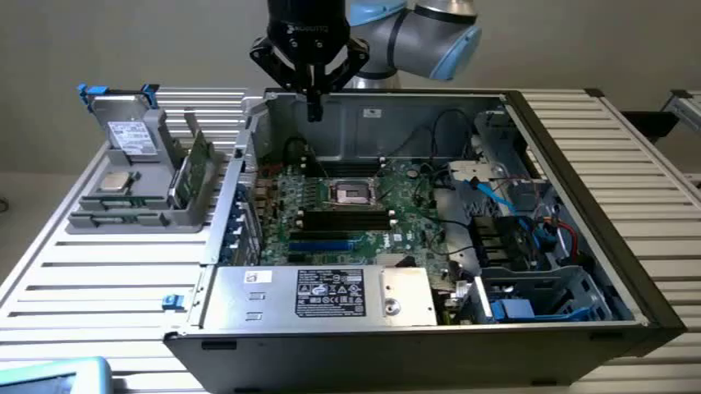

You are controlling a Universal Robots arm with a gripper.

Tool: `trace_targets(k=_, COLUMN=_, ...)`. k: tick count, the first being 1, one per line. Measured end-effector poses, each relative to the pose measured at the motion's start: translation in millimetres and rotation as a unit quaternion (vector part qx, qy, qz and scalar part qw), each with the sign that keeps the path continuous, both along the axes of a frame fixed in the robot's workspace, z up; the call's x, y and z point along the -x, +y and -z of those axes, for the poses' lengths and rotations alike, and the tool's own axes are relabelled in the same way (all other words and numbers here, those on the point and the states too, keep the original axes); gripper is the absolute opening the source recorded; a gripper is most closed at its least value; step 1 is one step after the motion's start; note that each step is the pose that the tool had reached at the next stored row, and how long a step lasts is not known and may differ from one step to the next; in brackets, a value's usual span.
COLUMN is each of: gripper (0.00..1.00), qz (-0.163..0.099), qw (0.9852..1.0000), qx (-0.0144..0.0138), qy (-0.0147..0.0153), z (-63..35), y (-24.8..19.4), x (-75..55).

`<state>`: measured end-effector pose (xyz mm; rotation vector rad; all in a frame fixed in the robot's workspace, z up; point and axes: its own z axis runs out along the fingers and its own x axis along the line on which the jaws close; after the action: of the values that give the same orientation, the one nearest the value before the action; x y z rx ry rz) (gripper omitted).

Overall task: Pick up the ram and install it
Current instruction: 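Reach for the ram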

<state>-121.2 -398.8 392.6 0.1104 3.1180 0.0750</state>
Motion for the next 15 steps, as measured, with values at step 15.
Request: trace_targets(k=15, gripper=0.11, qz=0.0, qw=1.0, qx=0.0001, qy=0.0, z=-0.1, y=0.0, x=1.7)
